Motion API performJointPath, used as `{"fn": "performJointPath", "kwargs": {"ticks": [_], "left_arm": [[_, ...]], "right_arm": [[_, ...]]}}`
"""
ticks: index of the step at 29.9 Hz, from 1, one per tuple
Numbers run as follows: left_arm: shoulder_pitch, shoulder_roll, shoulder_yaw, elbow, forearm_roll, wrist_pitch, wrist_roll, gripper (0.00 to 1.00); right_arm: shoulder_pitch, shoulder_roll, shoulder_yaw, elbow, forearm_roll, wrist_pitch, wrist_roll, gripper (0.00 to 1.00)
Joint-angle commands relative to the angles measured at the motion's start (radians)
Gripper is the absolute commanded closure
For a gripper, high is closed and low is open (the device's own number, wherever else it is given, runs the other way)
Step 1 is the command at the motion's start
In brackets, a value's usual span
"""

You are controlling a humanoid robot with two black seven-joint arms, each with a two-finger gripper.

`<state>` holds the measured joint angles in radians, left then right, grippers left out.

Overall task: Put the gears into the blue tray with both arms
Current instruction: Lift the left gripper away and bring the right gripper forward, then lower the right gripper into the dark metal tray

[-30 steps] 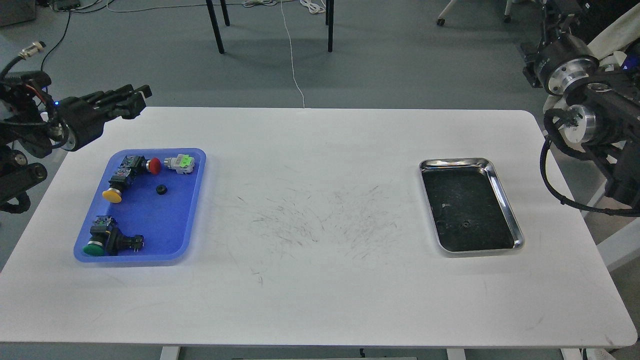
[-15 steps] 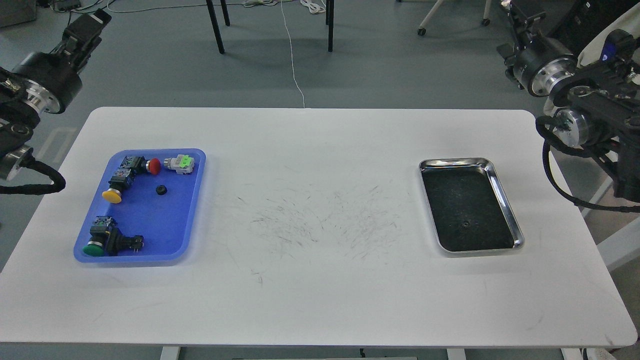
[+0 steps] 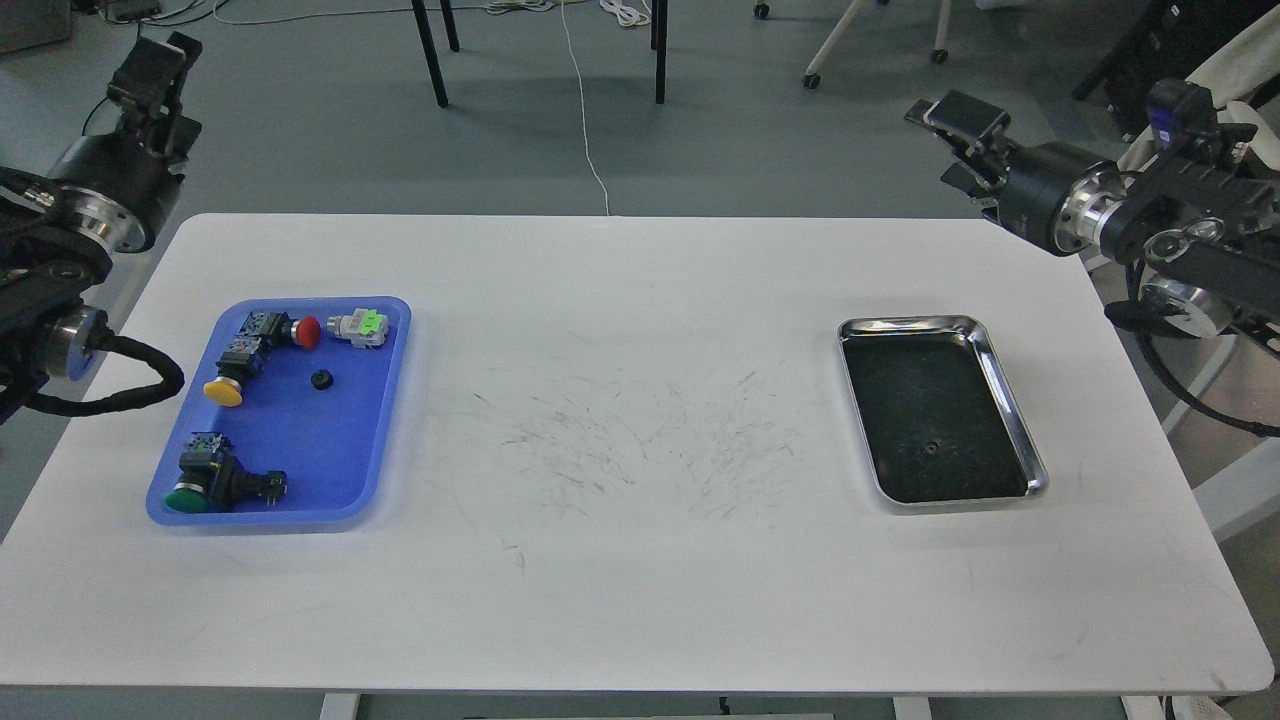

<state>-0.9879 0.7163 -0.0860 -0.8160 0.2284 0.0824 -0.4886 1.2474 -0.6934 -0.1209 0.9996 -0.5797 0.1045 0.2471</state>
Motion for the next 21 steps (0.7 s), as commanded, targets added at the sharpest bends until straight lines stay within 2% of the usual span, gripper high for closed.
{"fn": "performJointPath", "kwargs": {"ticks": [1, 6, 8, 15, 18, 21], "left_arm": [[0.009, -0.020, -0.014, 0.008, -0.075, -0.088, 0.000, 0.03], [0.022, -0.043, -0.035, 0.041, -0.152, -0.240, 0.000, 0.02], [0.028, -0.047, -0.066, 0.058, -0.185, -0.277, 0.000, 0.02], [0.054, -0.096, -0.103, 0.103, -0.199, -0.296, 0.131, 0.01], [0.061, -0.115, -0.124, 0.112, -0.204, -0.312, 0.140, 0.01], [0.078, -0.120, -0.138, 0.117, -0.221, -0.346, 0.140, 0.02]], "right_arm": [[0.014, -0.021, -0.036, 0.027, -0.092, 0.023, 0.001, 0.06], [0.017, -0.032, -0.039, 0.037, -0.186, 0.044, 0.006, 0.06], [0.017, -0.046, -0.040, 0.059, -0.245, 0.066, 0.006, 0.06], [0.006, -0.051, -0.042, 0.070, -0.564, 0.101, 0.027, 0.06], [0.003, -0.052, -0.058, 0.068, -0.682, 0.115, 0.034, 0.06], [0.006, -0.051, -0.080, 0.070, -0.765, 0.115, 0.060, 0.06]]}}
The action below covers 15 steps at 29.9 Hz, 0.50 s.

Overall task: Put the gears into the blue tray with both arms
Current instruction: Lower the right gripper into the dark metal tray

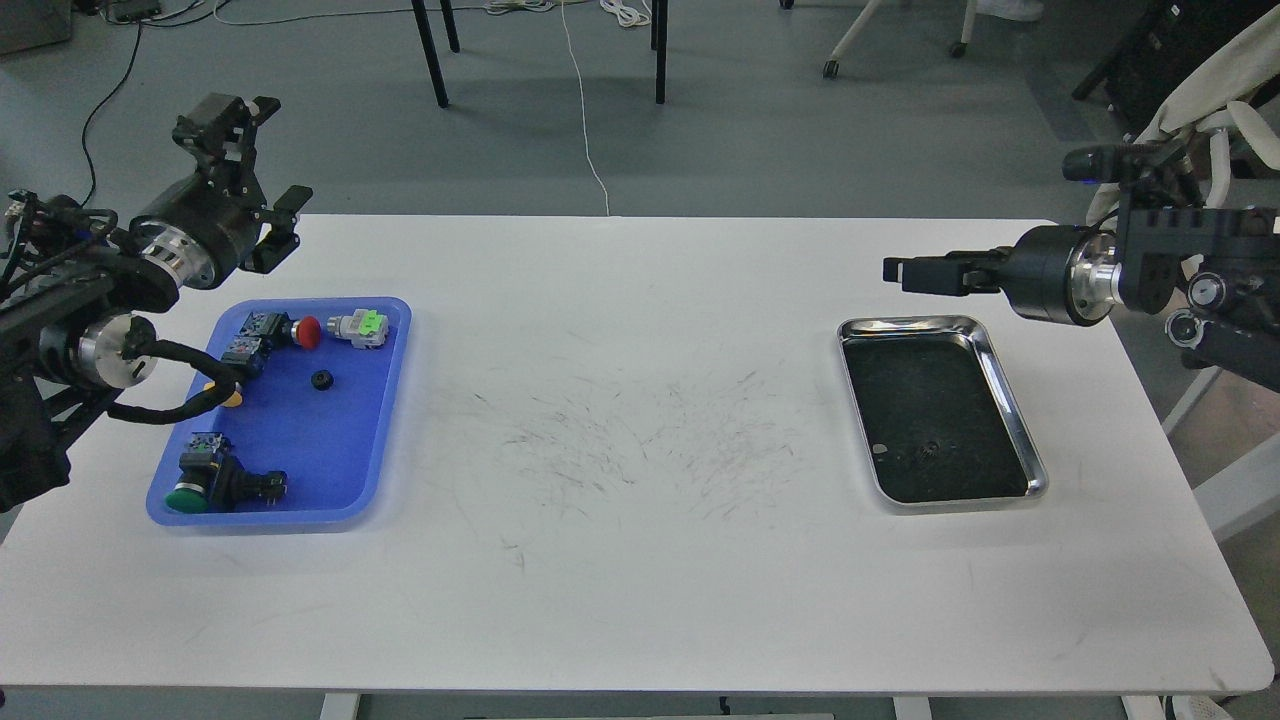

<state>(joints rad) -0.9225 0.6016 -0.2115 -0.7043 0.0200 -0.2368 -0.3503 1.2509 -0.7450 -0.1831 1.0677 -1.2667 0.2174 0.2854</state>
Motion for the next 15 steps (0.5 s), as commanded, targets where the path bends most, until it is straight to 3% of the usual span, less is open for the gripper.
{"fn": "performJointPath", "kwargs": {"ticks": [1, 8, 11, 15], "left_arm": [[0.014, -0.006, -0.012, 0.006, -0.012, -0.032, 0.002, 0.02], [0.020, -0.025, -0.012, 0.045, -0.015, -0.072, 0.005, 0.02], [0.033, -0.036, -0.014, 0.057, -0.017, -0.069, 0.031, 0.02], [0.042, -0.060, -0.020, 0.075, -0.017, -0.067, 0.037, 0.02]], "right_arm": [[0.004, -0.001, -0.024, 0.003, -0.101, 0.003, 0.029, 0.06], [0.004, -0.002, -0.096, 0.029, -0.275, 0.005, 0.106, 0.06], [0.004, -0.002, -0.130, 0.032, -0.339, 0.002, 0.138, 0.06], [-0.008, -0.002, -0.148, 0.034, -0.352, 0.002, 0.156, 0.06]]}}
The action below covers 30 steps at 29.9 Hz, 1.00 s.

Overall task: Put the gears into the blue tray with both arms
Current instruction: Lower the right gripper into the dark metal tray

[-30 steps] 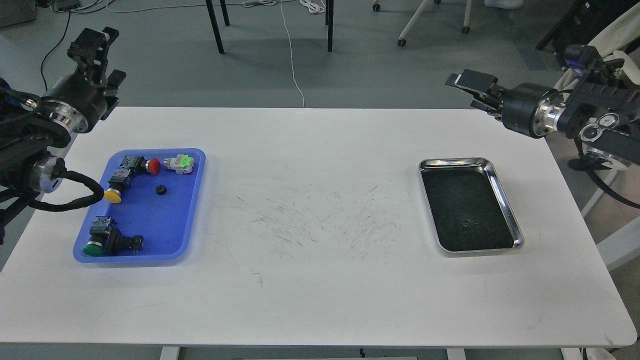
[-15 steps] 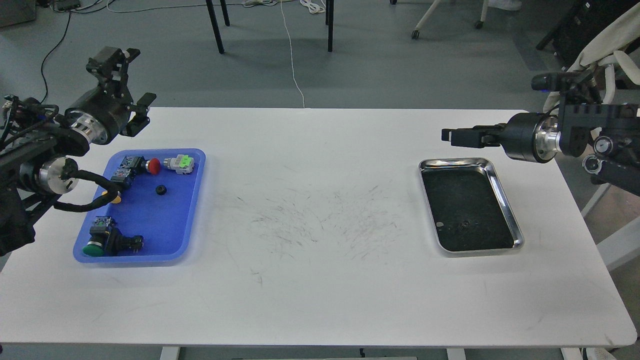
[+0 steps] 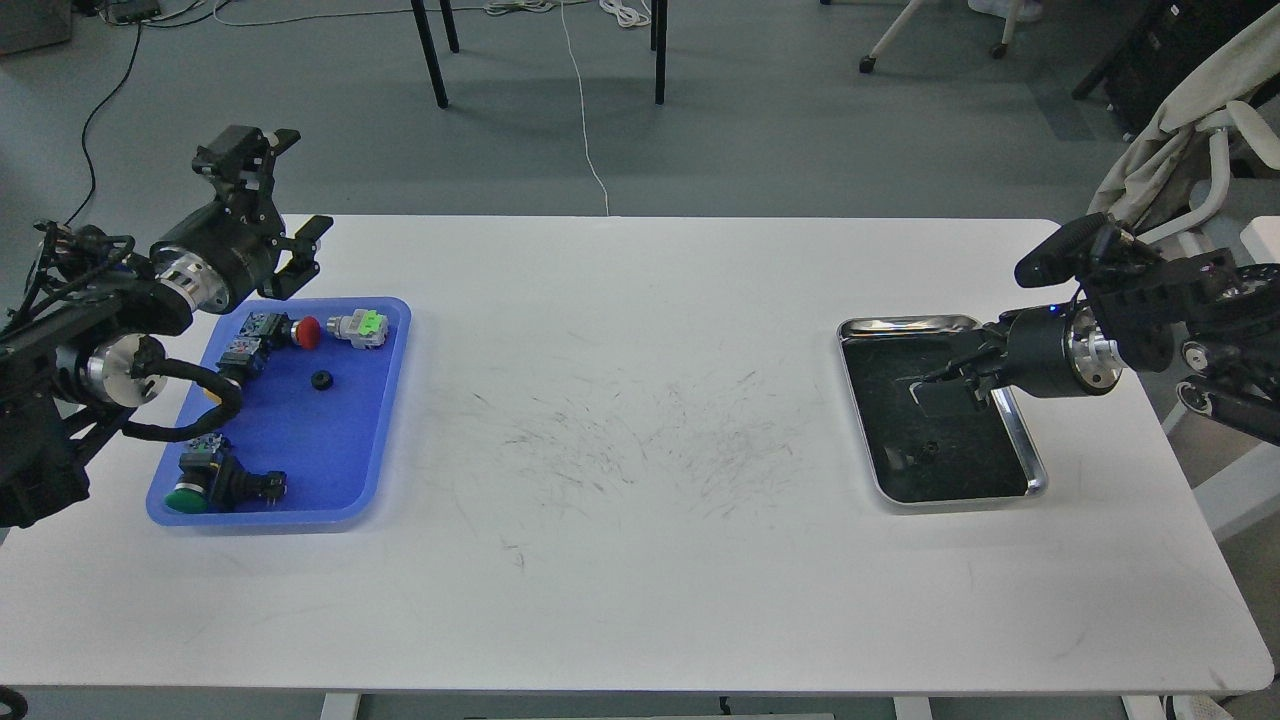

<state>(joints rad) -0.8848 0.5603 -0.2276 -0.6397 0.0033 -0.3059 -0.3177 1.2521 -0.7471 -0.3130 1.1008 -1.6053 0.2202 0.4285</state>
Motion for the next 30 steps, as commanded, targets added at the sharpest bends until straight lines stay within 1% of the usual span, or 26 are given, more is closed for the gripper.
{"fn": "performJointPath", "kwargs": {"ticks": [1, 9, 13, 15, 21, 30], "left_arm": [[0.004, -0.022, -0.004, 0.011, 0.000, 0.002, 0.005, 0.02], [0.007, -0.023, -0.006, 0.012, 0.000, 0.004, 0.003, 0.02], [0.007, -0.023, -0.009, 0.012, -0.005, 0.005, 0.002, 0.02], [0.009, -0.023, -0.019, 0.014, -0.006, 0.007, 0.002, 0.02], [0.015, -0.022, -0.026, 0.015, -0.008, 0.007, -0.003, 0.02], [0.020, -0.013, -0.036, 0.014, -0.008, 0.008, -0.004, 0.02]], "right_arm": [[-0.014, 0.000, -0.030, 0.001, -0.021, -0.004, 0.016, 0.07], [-0.063, 0.002, -0.052, -0.027, -0.038, -0.009, 0.019, 0.12], [-0.088, 0.008, -0.052, -0.071, -0.038, -0.009, 0.018, 0.13], [-0.097, 0.014, -0.052, -0.082, -0.038, -0.010, 0.019, 0.15], [-0.112, 0.058, -0.051, -0.125, -0.038, -0.022, 0.018, 0.16], [-0.126, 0.107, -0.052, -0.148, -0.038, -0.022, 0.016, 0.16]]}}
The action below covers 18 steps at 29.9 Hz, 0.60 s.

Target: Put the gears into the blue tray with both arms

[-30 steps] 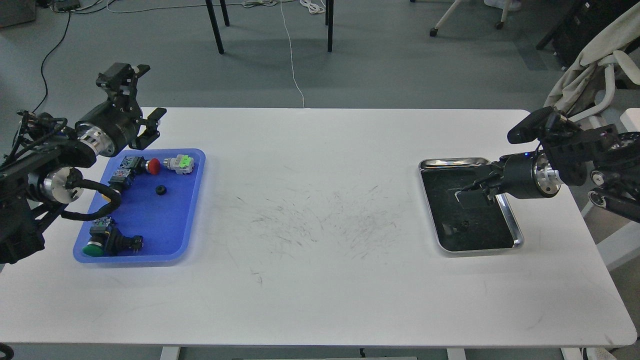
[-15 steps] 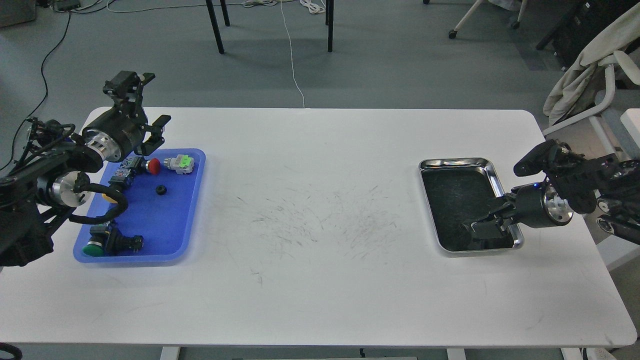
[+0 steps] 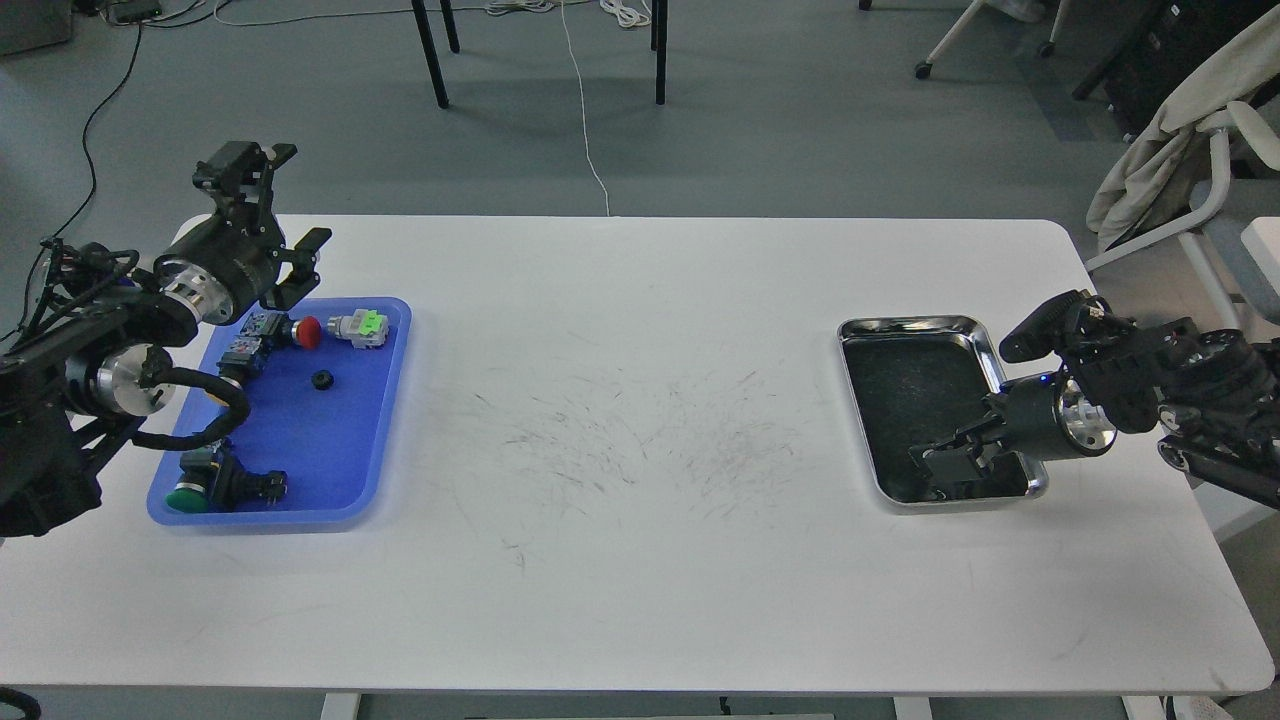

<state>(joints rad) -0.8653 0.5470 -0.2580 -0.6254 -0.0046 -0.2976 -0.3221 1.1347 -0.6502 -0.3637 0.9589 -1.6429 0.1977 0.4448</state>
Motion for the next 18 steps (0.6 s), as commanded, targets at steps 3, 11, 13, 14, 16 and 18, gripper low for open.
{"fn": "performJointPath", "kwargs": {"ticks": [3, 11, 13, 14, 16, 18], "left_arm": [[0.000, 0.001, -0.007, 0.001, 0.000, 0.001, -0.002, 0.02], [-0.001, -0.002, -0.030, 0.001, 0.002, 0.021, -0.003, 0.02], [0.000, 0.001, -0.030, 0.001, 0.002, 0.021, -0.003, 0.02], [0.000, 0.002, -0.030, 0.001, 0.002, 0.020, -0.003, 0.02], [0.002, 0.002, -0.030, 0.001, 0.002, 0.020, -0.003, 0.02], [0.002, 0.004, -0.030, 0.001, 0.002, 0.020, -0.003, 0.02]], "right_arm": [[-0.020, 0.026, -0.001, -0.025, 0.000, -0.003, 0.000, 0.16], [-0.036, 0.061, -0.001, -0.068, 0.000, -0.015, 0.000, 0.20], [-0.041, 0.061, -0.001, -0.066, 0.000, -0.017, 0.000, 0.22], [-0.046, 0.063, -0.001, -0.065, 0.000, -0.017, 0.000, 0.25], [-0.047, 0.063, -0.001, -0.066, 0.000, -0.015, 0.000, 0.28], [-0.047, 0.064, -0.001, -0.069, 0.000, -0.015, 0.000, 0.36]]}}
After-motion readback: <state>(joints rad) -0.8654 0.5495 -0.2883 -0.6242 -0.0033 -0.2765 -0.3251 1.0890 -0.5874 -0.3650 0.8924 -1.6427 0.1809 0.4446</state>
